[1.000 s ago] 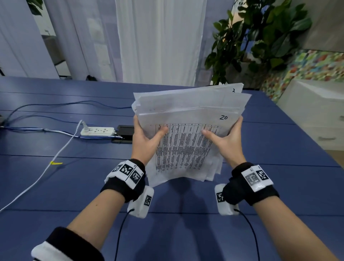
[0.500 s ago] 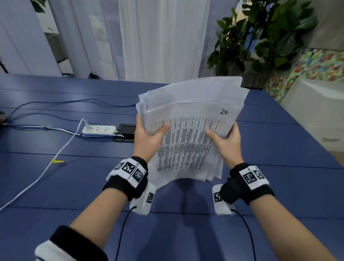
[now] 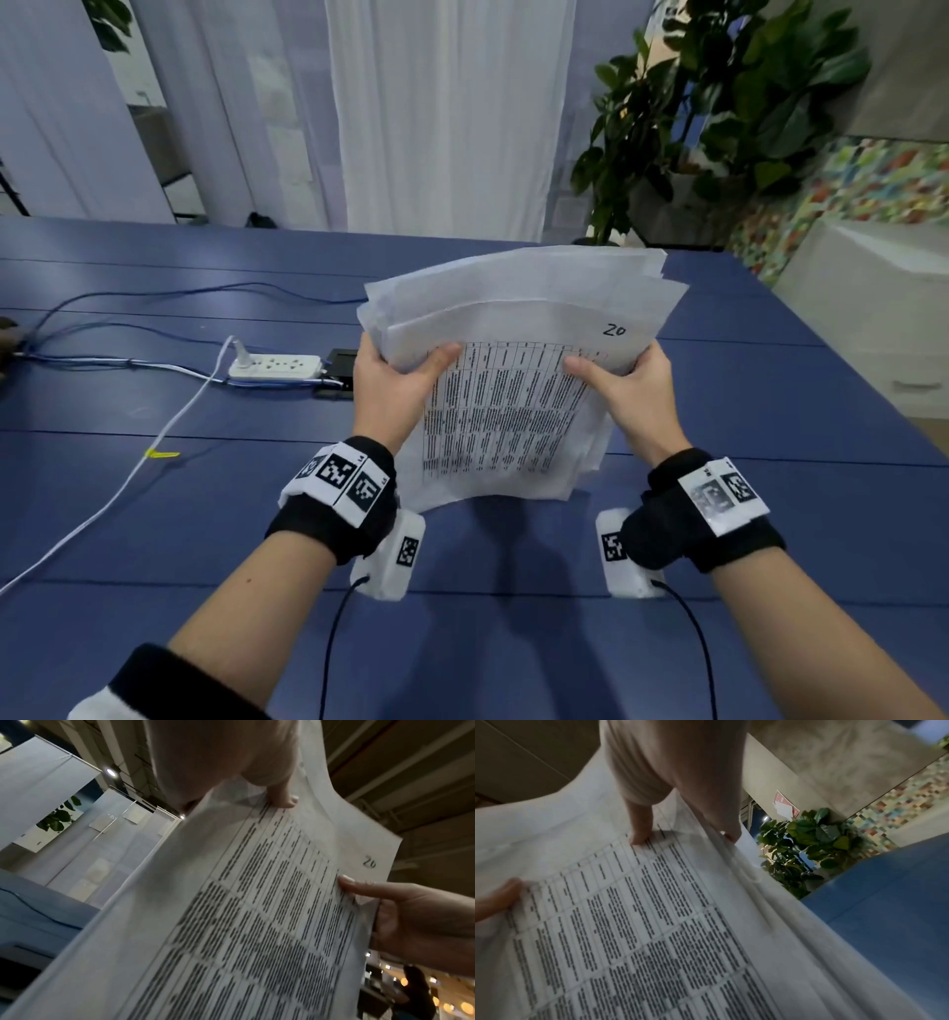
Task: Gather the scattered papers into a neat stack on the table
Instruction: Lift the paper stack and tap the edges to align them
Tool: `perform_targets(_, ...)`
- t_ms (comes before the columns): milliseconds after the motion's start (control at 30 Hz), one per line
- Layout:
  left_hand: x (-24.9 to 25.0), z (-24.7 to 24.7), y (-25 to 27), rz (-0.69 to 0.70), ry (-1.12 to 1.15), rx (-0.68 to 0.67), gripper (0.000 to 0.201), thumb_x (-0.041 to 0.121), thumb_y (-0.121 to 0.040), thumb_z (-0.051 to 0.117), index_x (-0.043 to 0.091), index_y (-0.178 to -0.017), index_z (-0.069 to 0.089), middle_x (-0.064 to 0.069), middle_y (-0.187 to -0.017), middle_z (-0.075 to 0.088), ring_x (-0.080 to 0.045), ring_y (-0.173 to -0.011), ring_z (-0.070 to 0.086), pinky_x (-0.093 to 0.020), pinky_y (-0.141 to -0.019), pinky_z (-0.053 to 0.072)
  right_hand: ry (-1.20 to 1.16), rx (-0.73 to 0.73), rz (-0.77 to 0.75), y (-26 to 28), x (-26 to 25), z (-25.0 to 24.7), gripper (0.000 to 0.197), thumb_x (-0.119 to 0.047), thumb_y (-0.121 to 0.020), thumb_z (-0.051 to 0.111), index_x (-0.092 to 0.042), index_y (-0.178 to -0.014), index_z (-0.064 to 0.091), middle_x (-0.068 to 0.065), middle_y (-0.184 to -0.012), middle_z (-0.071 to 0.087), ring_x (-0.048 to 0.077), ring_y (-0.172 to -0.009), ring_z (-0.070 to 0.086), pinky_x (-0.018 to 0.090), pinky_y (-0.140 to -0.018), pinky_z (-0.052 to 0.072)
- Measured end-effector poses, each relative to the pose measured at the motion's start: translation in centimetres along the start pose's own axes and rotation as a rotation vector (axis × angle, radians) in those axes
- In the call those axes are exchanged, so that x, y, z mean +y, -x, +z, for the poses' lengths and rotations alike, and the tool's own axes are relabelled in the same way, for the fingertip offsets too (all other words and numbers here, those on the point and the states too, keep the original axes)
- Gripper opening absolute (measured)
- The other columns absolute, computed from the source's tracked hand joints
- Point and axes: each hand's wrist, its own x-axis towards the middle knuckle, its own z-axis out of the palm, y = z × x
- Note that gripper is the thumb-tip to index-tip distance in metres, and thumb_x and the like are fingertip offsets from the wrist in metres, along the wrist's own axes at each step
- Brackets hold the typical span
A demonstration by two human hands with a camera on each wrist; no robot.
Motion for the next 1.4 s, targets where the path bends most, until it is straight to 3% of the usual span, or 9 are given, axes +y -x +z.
perform_targets(200, 2.7, 0.5, -0.8, 0.292, -0.063, 0.035, 0.084, 0.011, -0.068, 0.081, 0.026, -0.13, 0.025, -0.002, -0.124, 0.049, -0.005, -0.112, 0.053, -0.02, -0.102, 0.043, -0.002, 0.029, -0.148, -0.9, -2.4, 0.8, 0.065, 0.003, -0.077, 0.069, -0.018, -0.126, 0.031, 0.002, -0.123, 0.052, 0.006, -0.109, 0.058, 0.033, -0.098, 0.049)
perform_targets(367, 3.8, 0.9, -1.6, 0.537, -0.189, 0.015, 0.051, 0.012, -0.08, 0.069, 0.023, -0.122, 0.041, 0.016, -0.101, 0.058, -0.007, -0.097, 0.057, -0.007, -0.082, 0.044, 0.137, 0.052, -0.323, -1.2, -3.0, 0.9, 0.082, -0.017, -0.082, 0.066, -0.05, -0.139, 0.018, 0.001, -0.153, 0.025, 0.029, -0.141, 0.027, 0.057, -0.113, 0.024)
perform_targets(533, 3.6, 0.9, -1.7, 0.455, -0.149, 0.006, 0.013, 0.019, -0.086, 0.058, 0.03, -0.082, 0.051, 0.008, -0.083, 0.059, -0.009, -0.078, 0.057, -0.016, -0.067, 0.048, 0.122, 0.098, -0.343, -1.0, -3.6, 1.3, 0.031, -0.019, -0.089, 0.055, -0.042, -0.11, 0.046, 0.006, -0.12, 0.048, 0.022, -0.11, 0.051, 0.057, -0.096, 0.043)
perform_targets(733, 3.5, 0.8, -1.7, 0.483, -0.146, -0.05, 0.032, -0.009, -0.081, 0.045, 0.021, -0.091, 0.052, -0.002, -0.092, 0.062, 0.003, -0.091, 0.058, -0.009, -0.084, 0.043, 0.16, 0.055, -0.418, -1.4, -3.7, 1.3, 0.046, -0.006, -0.095, 0.047, -0.042, -0.125, 0.042, 0.006, -0.105, 0.037, -0.001, -0.077, 0.042, 0.006, -0.075, 0.042)
perform_targets(900, 3.4, 0.6, -1.6, 0.463, -0.137, -0.083, 0.023, -0.004, -0.077, 0.05, 0.02, -0.075, 0.052, 0.005, -0.088, 0.057, 0.009, -0.081, 0.056, -0.005, -0.065, 0.043, 0.198, 0.121, -0.392, -1.5, -3.2, 1.6, 0.033, -0.005, -0.089, 0.051, -0.037, -0.09, 0.055, -0.009, -0.098, 0.038, 0.002, -0.081, 0.042, 0.018, -0.075, 0.042)
perform_targets(1000, 3.4, 0.4, -1.7, 0.507, -0.179, -0.038, 0.024, 0.001, -0.08, 0.061, 0.022, -0.088, 0.053, 0.01, -0.09, 0.06, 0.01, -0.085, 0.058, -0.01, -0.075, 0.046, 0.176, 0.118, -0.381, -1.6, -3.3, 1.6, 0.039, -0.007, -0.087, 0.052, -0.045, -0.099, 0.052, -0.007, -0.104, 0.04, 0.01, -0.086, 0.043, 0.027, -0.081, 0.042)
perform_targets(1200, 2.7, 0.3, -2.6, 0.468, -0.234, 0.017, 0.021, 0.018, -0.081, 0.065, 0.03, -0.071, 0.053, 0.015, -0.069, 0.058, 0.009, -0.067, 0.054, -0.009, -0.072, 0.042, 0.167, 0.123, -0.385, -1.6, -2.9, 1.9, 0.015, -0.01, -0.091, 0.054, -0.018, -0.092, 0.067, -0.006, -0.091, 0.044, -0.009, -0.082, 0.048, 0.009, -0.076, 0.041)
perform_targets(1333, 2.6, 0.5, -2.2, 0.428, -0.166, -0.004, 0.022, 0.024, -0.078, 0.069, 0.03, -0.089, 0.051, 0.012, -0.084, 0.058, 0.006, -0.082, 0.056, -0.01, -0.082, 0.042, 0.169, 0.137, -0.368, -1.7, -2.4, 1.9, 0.013, -0.014, -0.09, 0.058, -0.026, -0.088, 0.062, -0.006, -0.094, 0.048, -0.008, -0.088, 0.048, 0.009, -0.084, 0.04)
perform_targets(1400, 2.2, -0.1, -2.1, 0.35, -0.094, -0.033, 0.054, 0.036, -0.067, 0.076, 0.034, -0.107, 0.04, 0.007, -0.095, 0.06, -0.005, -0.097, 0.058, -0.019, -0.093, 0.044, 0.184, 0.107, -0.373, -1.6, -2.5, 1.8, 0.016, -0.014, -0.088, 0.062, -0.029, -0.084, 0.058, -0.005, -0.093, 0.049, -0.012, -0.087, 0.049, 0.006, -0.085, 0.038)
